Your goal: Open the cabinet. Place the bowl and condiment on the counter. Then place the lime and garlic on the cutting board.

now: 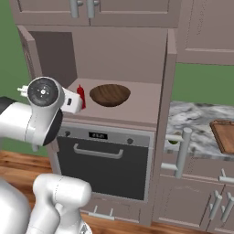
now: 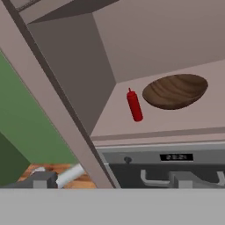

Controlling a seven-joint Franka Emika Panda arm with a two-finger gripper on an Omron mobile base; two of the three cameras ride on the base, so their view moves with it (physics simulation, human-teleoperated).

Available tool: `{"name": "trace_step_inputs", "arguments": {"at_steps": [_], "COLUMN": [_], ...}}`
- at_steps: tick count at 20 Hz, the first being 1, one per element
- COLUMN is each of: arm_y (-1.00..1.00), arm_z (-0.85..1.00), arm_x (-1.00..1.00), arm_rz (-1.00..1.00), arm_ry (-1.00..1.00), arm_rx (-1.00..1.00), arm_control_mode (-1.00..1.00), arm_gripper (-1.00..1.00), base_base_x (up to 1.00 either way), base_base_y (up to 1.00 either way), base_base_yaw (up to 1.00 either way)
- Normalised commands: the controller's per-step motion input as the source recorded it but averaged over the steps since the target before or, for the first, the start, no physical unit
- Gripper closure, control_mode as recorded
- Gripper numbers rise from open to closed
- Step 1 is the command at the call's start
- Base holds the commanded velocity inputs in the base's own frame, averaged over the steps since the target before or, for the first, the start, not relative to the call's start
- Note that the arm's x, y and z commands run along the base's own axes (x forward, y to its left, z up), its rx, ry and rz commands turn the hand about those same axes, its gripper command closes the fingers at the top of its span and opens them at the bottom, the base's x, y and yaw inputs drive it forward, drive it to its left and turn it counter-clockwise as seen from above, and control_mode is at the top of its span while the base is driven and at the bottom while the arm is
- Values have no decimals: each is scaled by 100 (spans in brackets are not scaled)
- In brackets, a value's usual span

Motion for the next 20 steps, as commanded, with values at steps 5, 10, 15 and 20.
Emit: {"name": "trace_step_inputs", "arguments": {"at_steps": [5, 10, 15, 20], "arm_y": [10, -5, -6, 0], "arm_z": [-2, -15, -10, -5], "arm_x": [14, 1, 3, 35], "arm_rz": [0, 0, 0, 0], "arm_ry": [0, -1, 0, 0], "arm_rx": [0, 2, 3, 4], "arm_control_mode": [-100, -100, -100, -100], "arm_gripper": [-100, -100, -100, -100], "base_base_x": [0, 0, 0, 0], "base_base_y": [0, 0, 0, 0], "base_base_yaw": [0, 0, 0, 0]}}
